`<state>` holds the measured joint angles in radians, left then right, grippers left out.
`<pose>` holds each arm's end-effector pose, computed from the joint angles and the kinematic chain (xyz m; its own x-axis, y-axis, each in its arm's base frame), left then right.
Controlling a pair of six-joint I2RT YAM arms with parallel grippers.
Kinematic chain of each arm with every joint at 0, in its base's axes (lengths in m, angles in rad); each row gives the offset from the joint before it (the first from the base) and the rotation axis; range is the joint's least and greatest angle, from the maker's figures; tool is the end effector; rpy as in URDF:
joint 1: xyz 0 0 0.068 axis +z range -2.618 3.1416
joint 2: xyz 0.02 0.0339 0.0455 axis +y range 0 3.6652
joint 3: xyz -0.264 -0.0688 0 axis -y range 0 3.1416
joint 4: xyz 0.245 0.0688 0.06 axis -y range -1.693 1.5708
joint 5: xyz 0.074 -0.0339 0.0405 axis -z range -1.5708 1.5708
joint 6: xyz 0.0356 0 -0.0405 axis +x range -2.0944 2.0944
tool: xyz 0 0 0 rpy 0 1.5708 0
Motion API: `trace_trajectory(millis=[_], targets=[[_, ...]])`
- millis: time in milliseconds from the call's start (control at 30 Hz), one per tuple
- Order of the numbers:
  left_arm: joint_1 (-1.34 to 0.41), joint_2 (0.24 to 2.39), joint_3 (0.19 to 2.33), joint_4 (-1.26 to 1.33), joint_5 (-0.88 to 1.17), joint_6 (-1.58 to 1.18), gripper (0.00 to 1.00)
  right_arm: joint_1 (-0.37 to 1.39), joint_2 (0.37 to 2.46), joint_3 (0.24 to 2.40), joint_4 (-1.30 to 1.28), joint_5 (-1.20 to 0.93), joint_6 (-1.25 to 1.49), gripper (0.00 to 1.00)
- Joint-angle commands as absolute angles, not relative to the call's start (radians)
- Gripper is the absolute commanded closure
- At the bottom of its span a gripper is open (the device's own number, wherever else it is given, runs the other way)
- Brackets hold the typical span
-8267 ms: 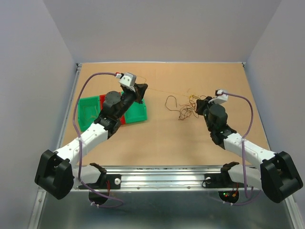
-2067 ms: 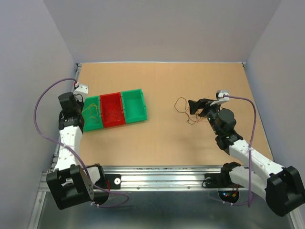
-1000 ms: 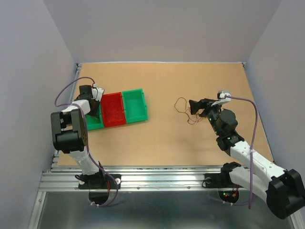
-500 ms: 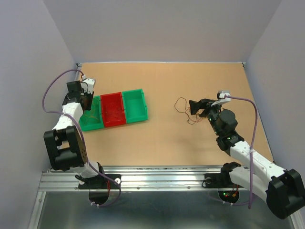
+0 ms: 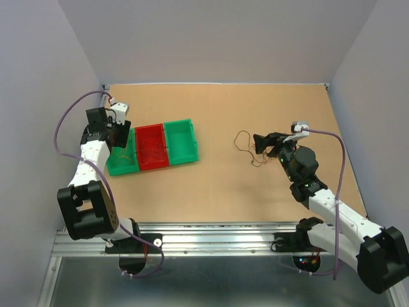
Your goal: Untangle the cables
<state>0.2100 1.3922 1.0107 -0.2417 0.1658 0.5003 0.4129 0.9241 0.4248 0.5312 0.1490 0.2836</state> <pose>0.3058 0.0592 0.2741 -0.5366 0.3694 -0.7587 0.2084 0.9293 0.3050 0.1980 0.0810 0.2630 -0.0450 0.2824 -0.9582 -0.2587 0.9232 0.2842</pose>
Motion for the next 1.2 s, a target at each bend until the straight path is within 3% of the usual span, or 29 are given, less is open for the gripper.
trace_trajectory(millis=[0,433,533,600,833,900,933,1033,1167], targets=[[0.196,1.413,1.078,-0.232,0.216,0.509,0.35,0.410,0.917,0.405,0.560,0.143,0.278,0.06],[0.155,1.568,1.144,-0.140,0.107,0.511,0.39,0.411,0.923,0.410,0.558,0.143,0.272,0.06],[0.156,1.597,1.164,-0.135,0.106,0.514,0.47,0.411,0.920,0.410,0.560,0.140,0.273,0.06],[0.156,1.611,1.169,-0.129,0.098,0.512,0.58,0.410,0.920,0.410,0.558,0.138,0.276,0.06],[0.155,1.635,1.167,-0.095,0.107,0.512,0.66,0.411,0.923,0.410,0.558,0.138,0.276,0.06],[0.156,1.641,1.167,-0.094,0.107,0.511,0.74,0.410,0.920,0.408,0.558,0.140,0.275,0.06],[0.155,1.640,1.160,-0.094,0.101,0.511,0.85,0.410,0.919,0.407,0.558,0.141,0.273,0.06],[0.156,1.609,1.131,-0.078,0.092,0.511,1.00,0.410,0.911,0.403,0.558,0.146,0.270,0.06],[0.158,1.548,1.054,-0.048,0.092,0.499,1.00,0.410,0.911,0.403,0.557,0.146,0.271,0.06]])
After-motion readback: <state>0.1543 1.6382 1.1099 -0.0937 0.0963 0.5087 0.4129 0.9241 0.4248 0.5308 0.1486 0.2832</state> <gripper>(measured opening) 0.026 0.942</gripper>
